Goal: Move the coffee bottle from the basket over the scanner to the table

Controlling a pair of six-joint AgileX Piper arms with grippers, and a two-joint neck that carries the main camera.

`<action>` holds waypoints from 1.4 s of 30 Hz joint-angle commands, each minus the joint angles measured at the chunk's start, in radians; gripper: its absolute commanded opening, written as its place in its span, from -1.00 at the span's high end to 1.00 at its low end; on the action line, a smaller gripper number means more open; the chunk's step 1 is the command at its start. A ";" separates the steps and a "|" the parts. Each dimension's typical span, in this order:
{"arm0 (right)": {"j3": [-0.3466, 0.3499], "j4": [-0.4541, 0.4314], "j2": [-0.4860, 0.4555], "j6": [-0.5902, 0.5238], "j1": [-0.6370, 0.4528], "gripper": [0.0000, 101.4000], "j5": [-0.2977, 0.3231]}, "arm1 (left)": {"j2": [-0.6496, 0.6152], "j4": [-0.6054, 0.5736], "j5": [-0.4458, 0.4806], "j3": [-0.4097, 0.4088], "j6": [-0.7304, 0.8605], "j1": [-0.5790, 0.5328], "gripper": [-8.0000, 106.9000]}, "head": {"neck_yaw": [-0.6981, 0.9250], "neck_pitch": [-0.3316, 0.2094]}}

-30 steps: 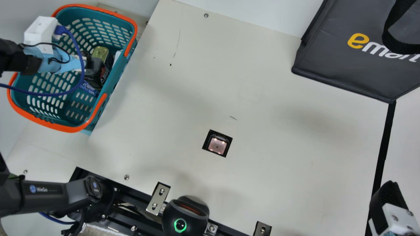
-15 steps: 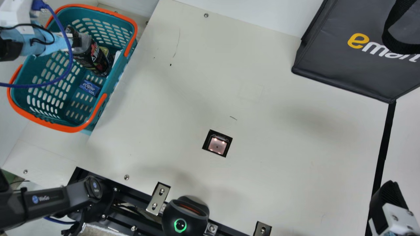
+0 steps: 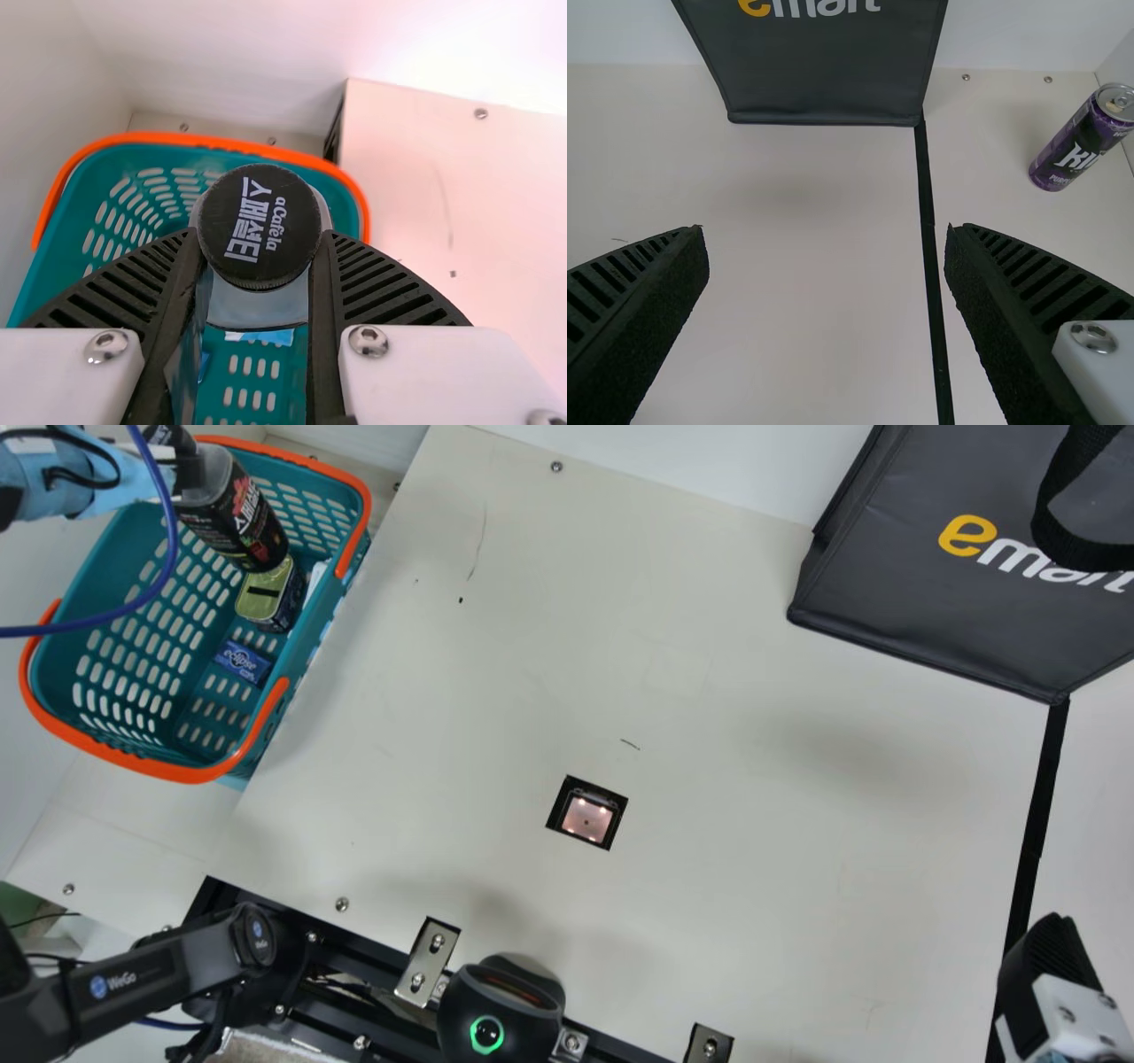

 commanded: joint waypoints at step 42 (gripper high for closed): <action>0.000 0.000 0.000 0.000 0.000 -0.87 0.002 | -0.074 0.381 -0.197 0.203 -0.513 -0.687 1.00 | 0.002 -0.030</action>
